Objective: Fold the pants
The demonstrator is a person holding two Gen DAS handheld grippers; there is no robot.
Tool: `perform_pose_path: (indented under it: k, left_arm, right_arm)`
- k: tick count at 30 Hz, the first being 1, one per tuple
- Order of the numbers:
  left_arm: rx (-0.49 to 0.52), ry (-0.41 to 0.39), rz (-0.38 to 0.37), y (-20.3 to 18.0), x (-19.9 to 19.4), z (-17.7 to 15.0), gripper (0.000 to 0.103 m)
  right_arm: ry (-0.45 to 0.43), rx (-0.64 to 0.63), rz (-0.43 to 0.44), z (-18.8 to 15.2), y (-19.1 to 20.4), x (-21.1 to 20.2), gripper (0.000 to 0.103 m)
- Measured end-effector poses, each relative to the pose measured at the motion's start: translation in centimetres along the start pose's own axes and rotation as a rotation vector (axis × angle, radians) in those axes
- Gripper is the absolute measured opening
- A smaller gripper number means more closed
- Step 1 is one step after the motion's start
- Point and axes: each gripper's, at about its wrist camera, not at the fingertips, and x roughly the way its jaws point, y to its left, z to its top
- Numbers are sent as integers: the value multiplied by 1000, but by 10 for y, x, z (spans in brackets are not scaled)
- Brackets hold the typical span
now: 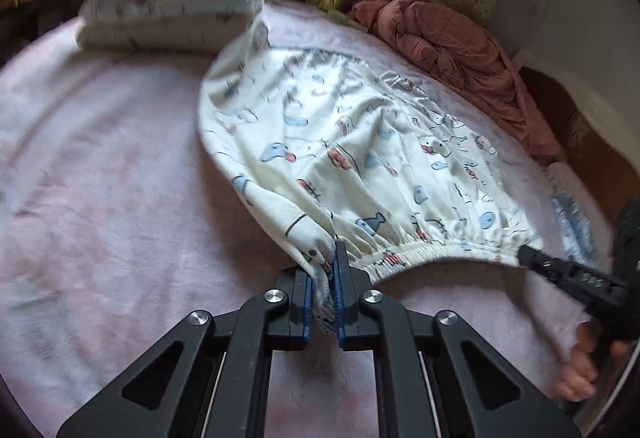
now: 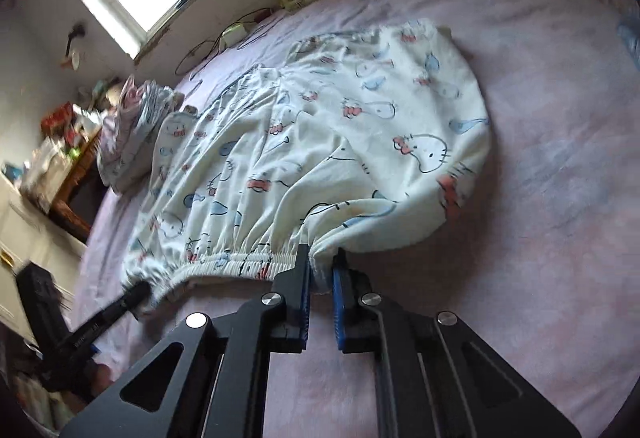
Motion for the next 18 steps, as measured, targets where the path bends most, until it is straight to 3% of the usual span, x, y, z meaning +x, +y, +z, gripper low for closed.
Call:
perform_pose_path:
  k: [10,18]
  left_arm:
    - [93,-63,112,-27,-58,-23,7]
    - [114,-91,106,-33,-106,-55,7]
  right_arm:
    - [-50,-116,-62,-31,25,-65,9]
    - [-115,-78,-28,-72,16,-120,9]
